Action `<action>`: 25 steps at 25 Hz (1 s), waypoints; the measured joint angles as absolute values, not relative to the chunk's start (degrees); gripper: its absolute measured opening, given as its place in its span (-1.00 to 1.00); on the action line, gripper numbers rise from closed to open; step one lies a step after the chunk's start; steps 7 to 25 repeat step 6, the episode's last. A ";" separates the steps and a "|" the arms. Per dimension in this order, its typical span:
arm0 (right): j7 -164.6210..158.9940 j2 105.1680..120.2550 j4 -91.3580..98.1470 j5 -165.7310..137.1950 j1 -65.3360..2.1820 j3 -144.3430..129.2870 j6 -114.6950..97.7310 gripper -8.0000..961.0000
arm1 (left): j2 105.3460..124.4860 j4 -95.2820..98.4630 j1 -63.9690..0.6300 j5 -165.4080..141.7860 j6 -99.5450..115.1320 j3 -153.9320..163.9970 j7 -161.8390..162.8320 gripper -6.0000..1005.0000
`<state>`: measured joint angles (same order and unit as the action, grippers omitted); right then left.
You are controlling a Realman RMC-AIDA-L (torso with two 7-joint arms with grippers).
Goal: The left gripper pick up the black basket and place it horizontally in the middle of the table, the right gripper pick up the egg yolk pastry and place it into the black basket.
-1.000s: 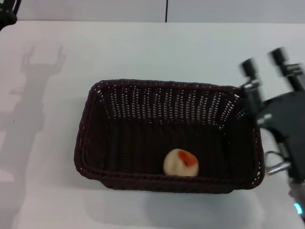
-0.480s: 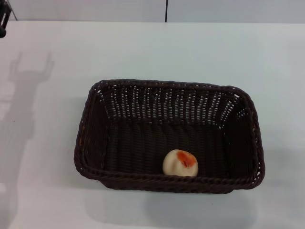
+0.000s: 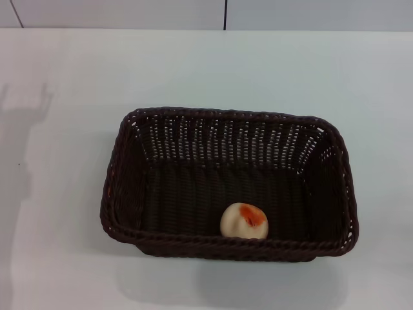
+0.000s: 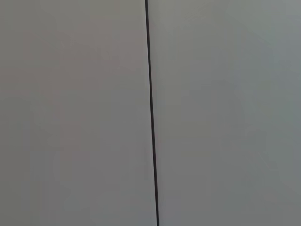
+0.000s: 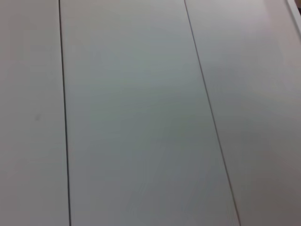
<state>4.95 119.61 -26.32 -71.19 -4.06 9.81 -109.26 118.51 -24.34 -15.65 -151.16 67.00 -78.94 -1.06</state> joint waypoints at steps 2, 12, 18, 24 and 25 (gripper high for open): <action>4.94 119.62 -26.28 -71.07 -3.40 9.81 -109.39 0.61 | 118.55 -23.92 -15.32 -151.17 67.91 -78.93 -1.05 0.59; 4.96 119.62 -25.90 -71.03 -3.14 9.83 -109.39 0.61 | 118.59 -22.15 -15.21 -151.17 68.92 -78.74 -0.96 0.59; 4.96 119.62 -25.90 -71.03 -3.14 9.83 -109.39 0.61 | 118.59 -22.15 -15.21 -151.17 68.92 -78.74 -0.96 0.59; 4.96 119.62 -25.90 -71.03 -3.14 9.83 -109.39 0.61 | 118.59 -22.15 -15.21 -151.17 68.92 -78.74 -0.96 0.59; 4.96 119.62 -25.90 -71.03 -3.14 9.83 -109.39 0.61 | 118.59 -22.15 -15.21 -151.17 68.92 -78.74 -0.96 0.59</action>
